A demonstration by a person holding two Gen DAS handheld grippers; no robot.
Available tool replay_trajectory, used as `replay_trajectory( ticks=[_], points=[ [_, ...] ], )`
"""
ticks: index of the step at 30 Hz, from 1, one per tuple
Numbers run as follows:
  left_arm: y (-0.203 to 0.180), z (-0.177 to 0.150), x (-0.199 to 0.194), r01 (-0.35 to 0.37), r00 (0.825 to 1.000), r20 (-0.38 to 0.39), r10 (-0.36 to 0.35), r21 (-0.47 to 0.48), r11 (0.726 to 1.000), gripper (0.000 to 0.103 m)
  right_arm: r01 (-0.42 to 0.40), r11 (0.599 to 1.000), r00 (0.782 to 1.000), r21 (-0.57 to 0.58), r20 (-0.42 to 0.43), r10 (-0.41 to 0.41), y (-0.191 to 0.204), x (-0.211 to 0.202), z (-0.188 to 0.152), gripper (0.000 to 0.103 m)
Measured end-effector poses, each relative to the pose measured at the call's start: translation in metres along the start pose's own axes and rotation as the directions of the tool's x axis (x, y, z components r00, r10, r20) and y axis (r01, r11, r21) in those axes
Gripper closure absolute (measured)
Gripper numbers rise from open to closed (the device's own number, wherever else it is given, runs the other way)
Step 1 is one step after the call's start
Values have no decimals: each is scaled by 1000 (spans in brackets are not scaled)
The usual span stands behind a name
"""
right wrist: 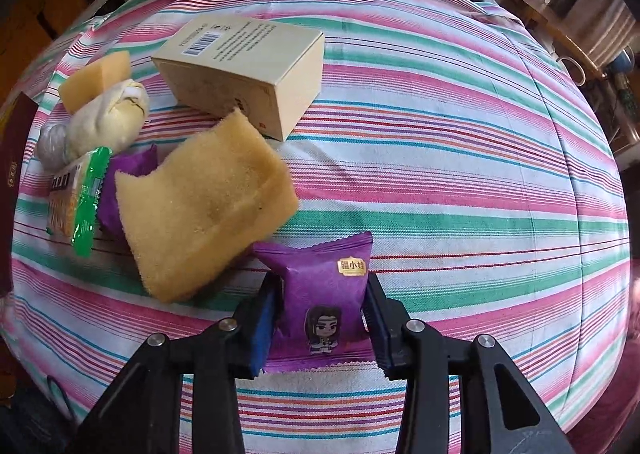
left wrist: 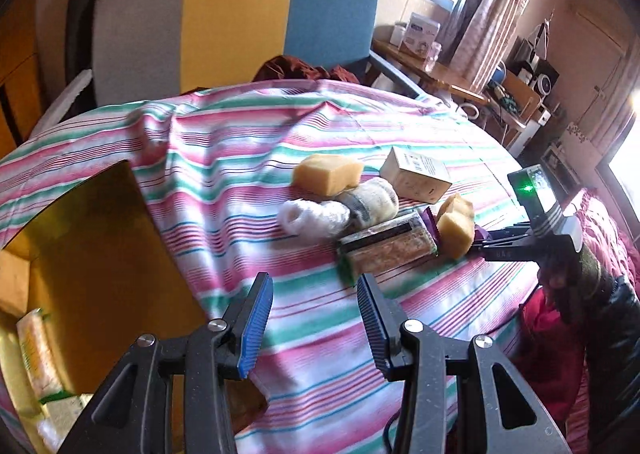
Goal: Organize objects
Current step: 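Grasp the beige cardboard box with the left gripper while the right gripper holds the purple packet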
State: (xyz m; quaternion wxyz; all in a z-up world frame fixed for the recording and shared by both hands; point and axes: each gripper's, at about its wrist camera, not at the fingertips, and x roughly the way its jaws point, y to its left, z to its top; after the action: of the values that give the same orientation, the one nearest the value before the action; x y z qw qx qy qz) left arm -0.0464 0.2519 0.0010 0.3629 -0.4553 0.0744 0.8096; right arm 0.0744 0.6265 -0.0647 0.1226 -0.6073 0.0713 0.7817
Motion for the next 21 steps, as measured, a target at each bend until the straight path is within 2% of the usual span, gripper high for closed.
replay_trajectory(
  ticks=[6,10,15,17,19,21],
  points=[
    [-1,22,33,59,996,-58,-63,-79,995,59,4,1000,1000,-1,6,-4,1,0,0,60],
    [-2,37,56,16,997,-80,-22,-71,997,59,4,1000,1000,0,10,-4,2,0,1,59],
    [3,47,83,16,992,-125,-29,-110,994,58,4,1000,1000,1,13,-4,0,0,1,59],
    [8,48,91,8,990,-140,-29,-149,989,48,5,1000,1000,3,13,-5,0,0,1,59],
    [9,50,95,-2,990,-138,-20,-157,988,44,5,1000,1000,5,13,-5,0,0,1,59],
    [7,54,95,-21,992,-124,3,-145,989,44,5,1000,1000,5,13,-5,-1,0,1,59]
  ],
)
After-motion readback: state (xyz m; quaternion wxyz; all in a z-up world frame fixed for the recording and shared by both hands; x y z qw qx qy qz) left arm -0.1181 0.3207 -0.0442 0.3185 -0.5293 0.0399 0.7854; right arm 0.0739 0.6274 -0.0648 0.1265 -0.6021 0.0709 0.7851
